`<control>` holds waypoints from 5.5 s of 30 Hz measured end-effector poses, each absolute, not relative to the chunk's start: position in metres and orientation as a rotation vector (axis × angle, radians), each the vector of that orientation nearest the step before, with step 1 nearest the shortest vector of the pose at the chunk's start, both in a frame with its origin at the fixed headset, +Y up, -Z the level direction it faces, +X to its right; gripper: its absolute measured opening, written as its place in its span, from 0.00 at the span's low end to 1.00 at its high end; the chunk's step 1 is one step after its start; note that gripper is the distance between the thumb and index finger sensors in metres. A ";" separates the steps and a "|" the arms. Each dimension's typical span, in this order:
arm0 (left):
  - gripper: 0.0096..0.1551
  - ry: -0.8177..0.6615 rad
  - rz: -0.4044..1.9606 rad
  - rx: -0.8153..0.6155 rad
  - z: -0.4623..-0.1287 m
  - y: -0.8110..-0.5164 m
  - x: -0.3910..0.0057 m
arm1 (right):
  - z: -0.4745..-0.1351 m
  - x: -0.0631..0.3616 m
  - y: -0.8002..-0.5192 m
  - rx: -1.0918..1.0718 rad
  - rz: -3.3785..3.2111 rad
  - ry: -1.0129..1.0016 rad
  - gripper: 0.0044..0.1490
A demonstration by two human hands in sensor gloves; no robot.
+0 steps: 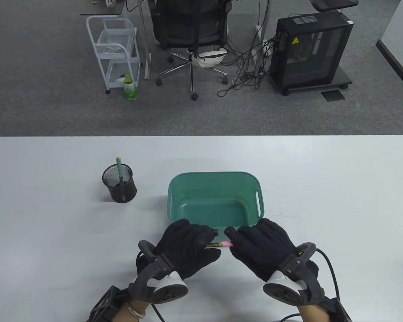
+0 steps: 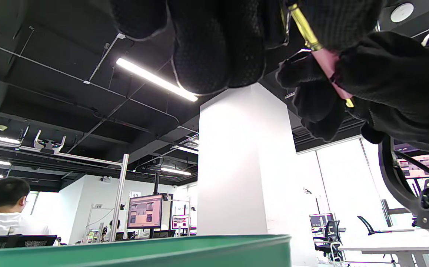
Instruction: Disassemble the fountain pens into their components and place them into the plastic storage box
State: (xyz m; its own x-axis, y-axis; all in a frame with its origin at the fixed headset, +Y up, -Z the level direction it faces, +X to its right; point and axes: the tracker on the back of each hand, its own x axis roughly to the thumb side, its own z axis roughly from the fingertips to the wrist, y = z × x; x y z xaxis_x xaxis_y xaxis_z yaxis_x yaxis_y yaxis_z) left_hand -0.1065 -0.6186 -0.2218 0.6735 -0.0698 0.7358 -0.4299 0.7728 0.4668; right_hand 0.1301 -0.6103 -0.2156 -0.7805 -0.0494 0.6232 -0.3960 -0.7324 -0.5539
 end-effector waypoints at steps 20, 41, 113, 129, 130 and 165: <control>0.27 -0.837 0.241 0.663 -0.222 -0.619 -0.106 | -0.215 0.129 -0.612 0.943 2.590 -1.036 0.29; 0.34 -0.821 0.228 0.649 -0.224 -0.620 -0.107 | -0.216 0.130 -0.612 0.936 2.594 -1.040 0.29; 0.27 -0.841 0.234 0.650 -0.224 -0.621 -0.106 | -0.217 0.129 -0.613 0.939 2.598 -1.036 0.29; 0.38 -0.830 0.233 0.651 -0.225 -0.621 -0.107 | -0.217 0.130 -0.614 0.934 2.599 -1.042 0.29; 0.38 -0.830 0.230 0.652 -0.225 -0.621 -0.107 | -0.217 0.130 -0.614 0.933 2.599 -1.042 0.29; 0.25 -0.796 0.286 0.656 -0.229 -0.616 -0.117 | -0.221 0.142 -0.608 0.861 2.604 -1.084 0.29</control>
State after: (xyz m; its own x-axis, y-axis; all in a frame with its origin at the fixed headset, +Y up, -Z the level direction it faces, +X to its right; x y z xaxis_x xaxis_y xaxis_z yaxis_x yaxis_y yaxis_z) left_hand -0.1171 -0.6164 -0.2286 0.6751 -0.0024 0.7377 -0.4716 0.7675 0.4341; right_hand 0.1424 -0.6077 -0.2208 -0.8127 -0.0437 0.5810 -0.3813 -0.7140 -0.5872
